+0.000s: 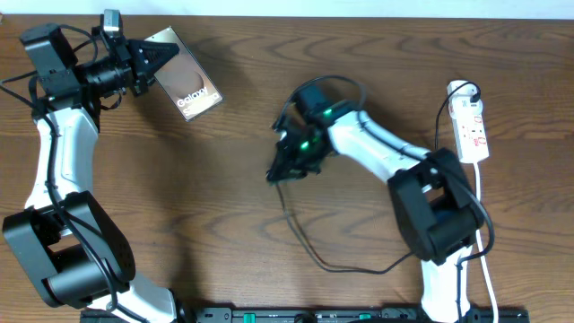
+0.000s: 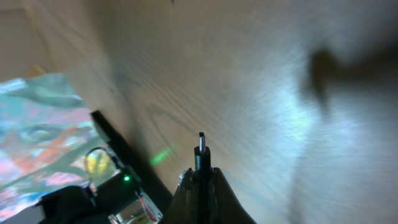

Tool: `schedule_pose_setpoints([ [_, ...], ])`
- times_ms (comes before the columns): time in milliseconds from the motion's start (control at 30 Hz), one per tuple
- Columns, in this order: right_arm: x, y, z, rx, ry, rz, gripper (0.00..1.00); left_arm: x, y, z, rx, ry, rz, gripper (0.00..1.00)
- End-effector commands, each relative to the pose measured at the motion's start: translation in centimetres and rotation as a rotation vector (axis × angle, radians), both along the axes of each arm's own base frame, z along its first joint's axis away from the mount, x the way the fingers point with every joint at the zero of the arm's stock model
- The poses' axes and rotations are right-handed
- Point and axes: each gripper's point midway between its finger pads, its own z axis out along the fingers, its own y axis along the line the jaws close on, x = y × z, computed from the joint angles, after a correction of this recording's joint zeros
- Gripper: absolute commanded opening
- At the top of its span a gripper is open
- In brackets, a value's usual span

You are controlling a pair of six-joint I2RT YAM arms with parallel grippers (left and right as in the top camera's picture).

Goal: Plug charger to phone and switch on socket

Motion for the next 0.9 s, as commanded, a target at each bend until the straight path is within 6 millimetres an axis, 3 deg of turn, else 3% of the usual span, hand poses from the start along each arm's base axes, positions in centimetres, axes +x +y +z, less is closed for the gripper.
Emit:
schedule_pose_setpoints([
  [0,2.7,-2.1,1.5,0.156,-0.073,0.020,0.01,-0.6,-0.2,1.2,-0.003,-0.044,-0.034,0.07],
  [133,5.2,-3.6,3.2,0.312,-0.169,0.021,0.01,-0.4,-0.1,1.1,0.002,-0.042,-0.024,0.07],
  [233,6.5,-3.4,4.5,0.457,-0.207,0.023,0.01,-0.4,-0.1,1.1,0.002,-0.042,-0.024,0.07],
  [300,6.7,-2.7,4.3,0.525,-0.220,0.046,0.01,-0.4,-0.1,1.1,0.002,-0.042,-0.024,0.07],
  [500,6.0,-0.7,1.1,0.619,-0.081,0.052,0.01,-0.4,-0.1,1.1,0.002,-0.042,-0.024,0.07],
  [600,4.7,0.4,1.2,0.768,-0.006,0.111,0.01,-0.4,-0.1,1.1,0.002,-0.042,-0.024,0.07],
  [867,2.2,3.2,0.7,0.751,0.088,0.166,0.01,-0.4,-0.1,1.1,0.013,-0.062,-0.026,0.07],
])
